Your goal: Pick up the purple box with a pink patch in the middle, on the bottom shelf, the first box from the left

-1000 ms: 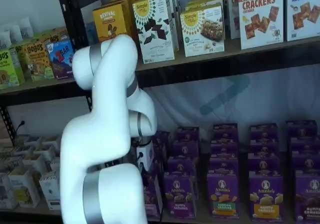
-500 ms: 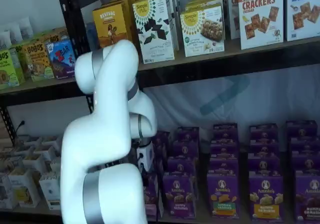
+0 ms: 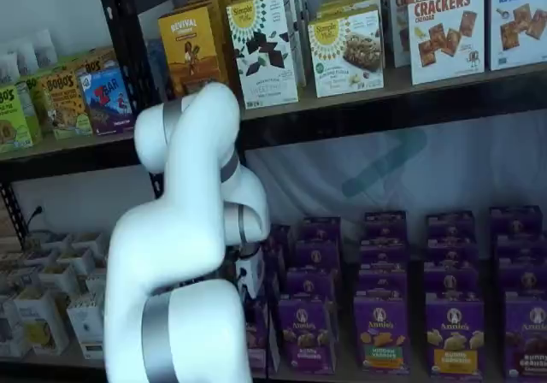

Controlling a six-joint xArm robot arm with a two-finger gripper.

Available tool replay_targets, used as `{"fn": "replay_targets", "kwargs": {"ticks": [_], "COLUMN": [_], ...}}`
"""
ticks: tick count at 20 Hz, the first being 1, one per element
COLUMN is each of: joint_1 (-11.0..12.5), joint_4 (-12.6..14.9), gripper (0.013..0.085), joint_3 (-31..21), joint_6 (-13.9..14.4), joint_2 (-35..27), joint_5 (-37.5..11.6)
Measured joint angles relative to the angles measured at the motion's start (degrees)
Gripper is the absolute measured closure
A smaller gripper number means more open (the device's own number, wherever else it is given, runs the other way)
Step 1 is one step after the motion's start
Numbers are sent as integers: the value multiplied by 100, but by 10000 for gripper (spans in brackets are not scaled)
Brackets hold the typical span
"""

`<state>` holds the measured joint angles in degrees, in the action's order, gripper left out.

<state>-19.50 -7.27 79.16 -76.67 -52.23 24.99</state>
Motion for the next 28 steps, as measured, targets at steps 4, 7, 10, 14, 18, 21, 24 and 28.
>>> {"fn": "replay_targets", "kwargs": {"ticks": [4,7,10,14,18,21,24,28], "joint_1": [-16,-44,-79,-117,-126,-116,-111,-114], "joint_4": [119,244,326,343,400,390,384,391], "gripper": [130,130,130,130,130,130,130,130], "joint_3": [228,397,564,750,875,957,1018,1077], "joint_6": [123,263,372,426,484,467,457,468], "joint_2": [-194,-339,-497,-683,-812,-889,-954,-1003], "joint_5": [59,115,149,145,118,107,60,66]}}
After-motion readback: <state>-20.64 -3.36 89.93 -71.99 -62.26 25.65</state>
